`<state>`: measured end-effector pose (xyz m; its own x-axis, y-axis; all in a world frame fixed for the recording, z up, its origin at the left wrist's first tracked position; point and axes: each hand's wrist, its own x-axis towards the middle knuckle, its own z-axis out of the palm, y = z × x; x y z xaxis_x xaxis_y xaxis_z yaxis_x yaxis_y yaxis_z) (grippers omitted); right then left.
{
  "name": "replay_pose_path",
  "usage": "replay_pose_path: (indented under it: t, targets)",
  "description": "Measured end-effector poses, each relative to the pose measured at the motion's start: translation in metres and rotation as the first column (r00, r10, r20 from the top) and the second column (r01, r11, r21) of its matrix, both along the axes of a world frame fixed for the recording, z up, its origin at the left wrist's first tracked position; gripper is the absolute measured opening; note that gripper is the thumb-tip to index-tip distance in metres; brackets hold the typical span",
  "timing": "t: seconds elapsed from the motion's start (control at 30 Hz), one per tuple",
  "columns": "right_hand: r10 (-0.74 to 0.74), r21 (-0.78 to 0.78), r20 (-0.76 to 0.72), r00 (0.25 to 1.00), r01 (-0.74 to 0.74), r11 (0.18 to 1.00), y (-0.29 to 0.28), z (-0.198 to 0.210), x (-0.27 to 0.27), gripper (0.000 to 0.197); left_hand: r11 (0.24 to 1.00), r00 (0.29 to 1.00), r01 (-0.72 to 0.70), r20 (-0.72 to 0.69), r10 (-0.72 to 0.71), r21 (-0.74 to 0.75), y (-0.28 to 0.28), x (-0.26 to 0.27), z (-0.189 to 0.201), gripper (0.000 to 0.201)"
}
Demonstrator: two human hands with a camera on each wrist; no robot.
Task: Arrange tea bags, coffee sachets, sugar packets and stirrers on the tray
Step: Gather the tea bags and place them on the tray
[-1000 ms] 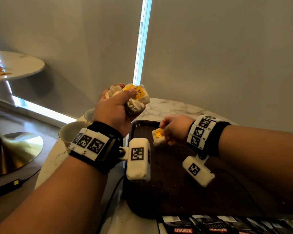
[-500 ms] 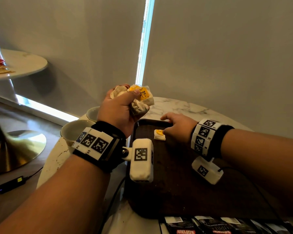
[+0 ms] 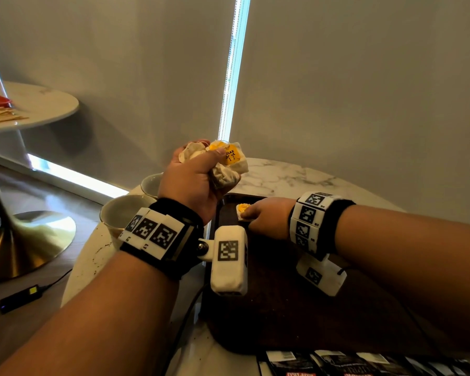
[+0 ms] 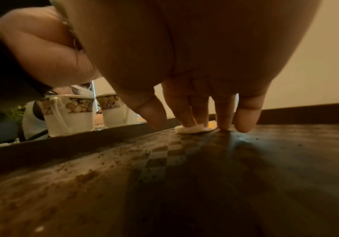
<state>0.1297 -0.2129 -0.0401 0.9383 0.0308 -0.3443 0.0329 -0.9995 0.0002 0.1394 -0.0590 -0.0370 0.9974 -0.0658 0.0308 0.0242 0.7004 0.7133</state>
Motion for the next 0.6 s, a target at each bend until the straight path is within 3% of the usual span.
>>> replay_pose_path:
  t: [0.17,0.6]
  targets:
    - [0.019,-0.060,-0.023,1.000,-0.020,0.998,0.006,-0.004,0.007,0.051,1.000,1.000,0.008,0.004,-0.008,0.002,-0.001,0.002,-0.002,0.033]
    - [0.008,-0.031,0.006,1.000,-0.008,0.999,-0.005,-0.006,0.005,0.055,1.000,1.000,0.025,0.018,-0.025,0.004,-0.003,0.003,-0.004,0.042]
